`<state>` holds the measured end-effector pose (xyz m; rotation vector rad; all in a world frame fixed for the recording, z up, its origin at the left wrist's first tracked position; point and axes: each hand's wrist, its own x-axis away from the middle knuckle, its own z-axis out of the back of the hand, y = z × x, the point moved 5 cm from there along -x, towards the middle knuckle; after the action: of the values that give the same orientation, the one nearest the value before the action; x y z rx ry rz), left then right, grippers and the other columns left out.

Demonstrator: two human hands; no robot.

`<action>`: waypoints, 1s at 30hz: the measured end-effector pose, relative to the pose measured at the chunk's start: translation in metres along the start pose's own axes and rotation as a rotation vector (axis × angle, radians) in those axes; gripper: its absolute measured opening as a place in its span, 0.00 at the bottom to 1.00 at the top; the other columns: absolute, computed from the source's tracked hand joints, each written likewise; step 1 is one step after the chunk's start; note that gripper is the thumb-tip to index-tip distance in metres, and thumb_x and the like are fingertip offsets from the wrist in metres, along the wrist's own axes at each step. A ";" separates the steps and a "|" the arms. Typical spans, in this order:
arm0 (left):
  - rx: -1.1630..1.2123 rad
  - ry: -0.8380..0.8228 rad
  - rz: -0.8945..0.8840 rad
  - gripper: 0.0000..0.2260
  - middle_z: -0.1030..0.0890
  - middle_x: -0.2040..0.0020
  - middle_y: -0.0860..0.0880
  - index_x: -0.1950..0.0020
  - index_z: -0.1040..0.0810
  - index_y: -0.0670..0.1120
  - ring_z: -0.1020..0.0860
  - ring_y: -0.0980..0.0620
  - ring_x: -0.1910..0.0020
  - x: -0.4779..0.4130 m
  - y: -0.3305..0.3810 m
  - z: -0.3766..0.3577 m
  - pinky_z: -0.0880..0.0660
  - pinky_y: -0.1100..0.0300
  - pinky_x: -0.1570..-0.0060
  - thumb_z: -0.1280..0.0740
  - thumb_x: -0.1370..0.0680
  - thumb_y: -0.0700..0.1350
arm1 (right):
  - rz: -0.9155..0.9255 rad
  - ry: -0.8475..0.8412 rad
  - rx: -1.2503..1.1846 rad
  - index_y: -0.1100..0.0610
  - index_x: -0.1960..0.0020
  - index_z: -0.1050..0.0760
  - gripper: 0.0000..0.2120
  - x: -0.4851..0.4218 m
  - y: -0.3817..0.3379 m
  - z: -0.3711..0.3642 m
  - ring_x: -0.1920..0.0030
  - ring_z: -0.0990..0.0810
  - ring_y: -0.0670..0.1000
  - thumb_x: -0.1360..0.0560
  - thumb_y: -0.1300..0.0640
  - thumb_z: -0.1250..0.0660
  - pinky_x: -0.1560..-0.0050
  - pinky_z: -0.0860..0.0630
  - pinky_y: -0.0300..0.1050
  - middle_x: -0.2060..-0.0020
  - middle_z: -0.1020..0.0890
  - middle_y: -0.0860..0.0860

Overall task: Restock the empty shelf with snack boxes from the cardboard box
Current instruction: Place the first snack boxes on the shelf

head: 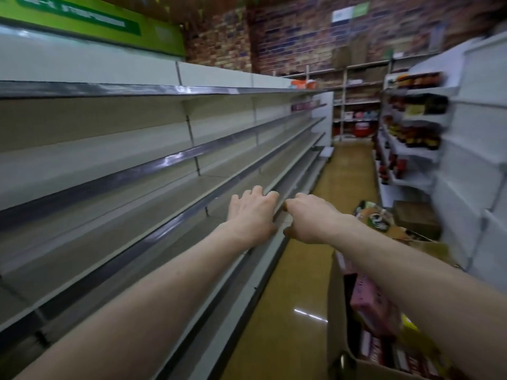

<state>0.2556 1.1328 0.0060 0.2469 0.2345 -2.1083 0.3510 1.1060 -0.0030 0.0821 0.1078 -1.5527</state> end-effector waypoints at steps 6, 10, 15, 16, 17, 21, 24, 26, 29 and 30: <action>0.052 -0.040 -0.162 0.27 0.30 0.36 0.45 0.28 0.36 0.50 0.30 0.44 0.35 -0.050 0.069 -0.028 0.33 0.48 0.39 0.31 0.24 0.49 | -0.183 -0.036 0.009 0.55 0.32 0.32 0.24 0.005 0.086 -0.008 0.38 0.27 0.58 0.24 0.48 0.34 0.40 0.27 0.53 0.38 0.28 0.55; 0.095 -0.085 -0.255 0.29 0.31 0.35 0.45 0.26 0.37 0.50 0.31 0.44 0.34 -0.087 0.104 -0.050 0.33 0.48 0.39 0.31 0.25 0.51 | -0.306 -0.058 0.021 0.54 0.33 0.30 0.23 0.007 0.147 -0.011 0.40 0.25 0.57 0.26 0.48 0.33 0.42 0.25 0.52 0.40 0.26 0.55; 0.156 -0.159 -0.341 0.29 0.29 0.36 0.45 0.28 0.35 0.50 0.29 0.45 0.37 -0.124 0.141 -0.085 0.30 0.49 0.41 0.29 0.26 0.52 | -0.464 -0.093 0.004 0.55 0.37 0.28 0.20 0.012 0.210 -0.024 0.43 0.24 0.55 0.26 0.50 0.33 0.45 0.25 0.50 0.42 0.24 0.54; 0.171 -0.172 -0.356 0.30 0.29 0.37 0.45 0.27 0.35 0.50 0.29 0.45 0.38 -0.131 0.147 -0.092 0.29 0.49 0.41 0.29 0.26 0.53 | -0.490 -0.101 0.002 0.55 0.36 0.28 0.20 0.012 0.220 -0.029 0.42 0.24 0.55 0.26 0.50 0.33 0.44 0.24 0.50 0.41 0.23 0.54; 0.187 -0.190 -0.371 0.30 0.29 0.37 0.45 0.27 0.36 0.50 0.29 0.44 0.38 -0.137 0.152 -0.099 0.29 0.49 0.41 0.29 0.26 0.53 | -0.512 -0.108 -0.002 0.55 0.35 0.28 0.21 0.013 0.229 -0.033 0.41 0.24 0.55 0.26 0.49 0.32 0.43 0.25 0.51 0.40 0.23 0.54; 0.283 -0.275 -0.384 0.30 0.30 0.38 0.46 0.28 0.36 0.50 0.28 0.45 0.39 -0.157 0.171 -0.127 0.27 0.48 0.41 0.29 0.26 0.54 | -0.610 -0.137 -0.030 0.54 0.32 0.30 0.24 0.018 0.261 -0.054 0.39 0.25 0.54 0.25 0.48 0.32 0.42 0.25 0.49 0.37 0.24 0.53; 0.368 -0.356 -0.364 0.31 0.31 0.36 0.45 0.27 0.36 0.50 0.29 0.45 0.38 -0.168 0.184 -0.150 0.27 0.46 0.39 0.29 0.27 0.53 | -0.678 -0.150 -0.076 0.55 0.32 0.30 0.25 0.024 0.283 -0.070 0.42 0.24 0.54 0.26 0.48 0.31 0.42 0.24 0.50 0.39 0.24 0.53; 0.417 -0.409 -0.348 0.33 0.33 0.32 0.44 0.25 0.39 0.50 0.30 0.44 0.36 -0.174 0.194 -0.165 0.27 0.46 0.38 0.28 0.27 0.50 | -0.703 -0.151 -0.103 0.55 0.33 0.30 0.24 0.026 0.298 -0.080 0.44 0.23 0.54 0.26 0.49 0.31 0.44 0.23 0.50 0.41 0.23 0.53; 0.466 -0.468 -0.307 0.37 0.36 0.29 0.43 0.23 0.43 0.50 0.33 0.43 0.32 -0.183 0.212 -0.185 0.30 0.44 0.35 0.28 0.27 0.50 | -0.730 -0.147 -0.140 0.54 0.33 0.30 0.24 0.026 0.323 -0.096 0.45 0.23 0.53 0.27 0.49 0.30 0.45 0.23 0.51 0.42 0.24 0.53; 0.481 -0.489 -0.286 0.38 0.37 0.28 0.43 0.22 0.45 0.50 0.35 0.42 0.30 -0.186 0.218 -0.192 0.31 0.43 0.33 0.28 0.27 0.51 | -0.736 -0.153 -0.156 0.54 0.34 0.30 0.24 0.026 0.331 -0.103 0.45 0.24 0.53 0.27 0.49 0.30 0.45 0.23 0.51 0.41 0.24 0.53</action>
<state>0.5527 1.2223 -0.1434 -0.0322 -0.5626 -2.4091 0.6807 1.0981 -0.1131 -0.2243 0.1471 -2.2702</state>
